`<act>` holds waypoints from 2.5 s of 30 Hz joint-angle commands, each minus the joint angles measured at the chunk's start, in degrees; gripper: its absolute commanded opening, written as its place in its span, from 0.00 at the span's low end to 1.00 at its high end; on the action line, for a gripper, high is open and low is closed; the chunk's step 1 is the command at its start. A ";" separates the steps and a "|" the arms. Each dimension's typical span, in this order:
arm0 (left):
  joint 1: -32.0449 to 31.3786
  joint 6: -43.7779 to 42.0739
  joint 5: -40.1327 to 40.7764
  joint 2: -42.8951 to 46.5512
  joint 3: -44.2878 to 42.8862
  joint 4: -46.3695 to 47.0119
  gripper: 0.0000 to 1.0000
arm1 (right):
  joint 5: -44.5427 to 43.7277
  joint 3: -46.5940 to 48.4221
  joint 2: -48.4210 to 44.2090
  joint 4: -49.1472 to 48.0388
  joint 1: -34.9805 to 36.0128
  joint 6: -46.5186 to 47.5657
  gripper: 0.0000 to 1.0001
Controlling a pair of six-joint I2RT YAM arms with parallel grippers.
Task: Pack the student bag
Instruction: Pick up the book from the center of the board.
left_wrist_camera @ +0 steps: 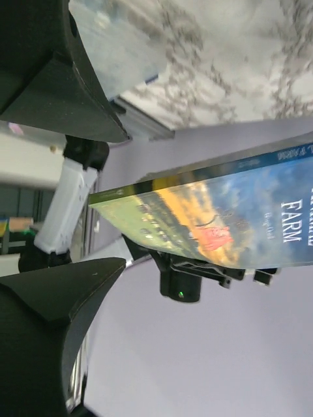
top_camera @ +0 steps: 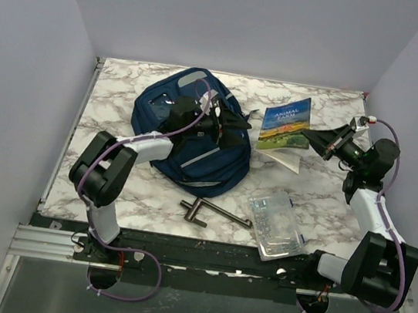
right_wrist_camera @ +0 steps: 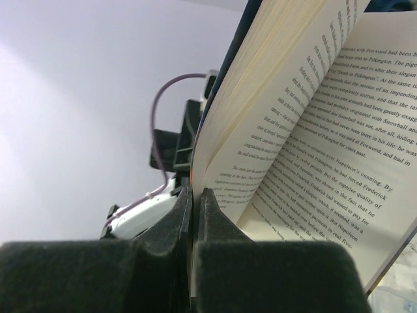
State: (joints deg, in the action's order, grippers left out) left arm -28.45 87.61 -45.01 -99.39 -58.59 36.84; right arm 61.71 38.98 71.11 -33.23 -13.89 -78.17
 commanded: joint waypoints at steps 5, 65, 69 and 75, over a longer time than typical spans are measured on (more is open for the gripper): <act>-5.83 20.23 1.74 -10.51 -3.51 25.79 0.62 | 2.53 -1.22 -3.86 -7.73 2.40 -5.48 0.00; -11.09 -97.90 -3.54 25.62 -14.08 -81.95 0.00 | 12.06 20.94 -0.60 52.66 36.92 69.15 0.43; -9.46 -97.00 -4.00 26.38 -14.70 -81.39 0.07 | 10.70 17.00 -3.14 45.96 36.90 64.10 0.02; -4.03 -91.31 13.99 33.94 -10.31 -73.24 0.53 | -24.94 18.84 -7.38 54.96 36.83 59.59 0.00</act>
State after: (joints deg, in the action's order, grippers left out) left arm -36.34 -7.05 -45.50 -72.99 -72.03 -45.34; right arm 63.18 56.62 67.55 17.02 22.83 -13.19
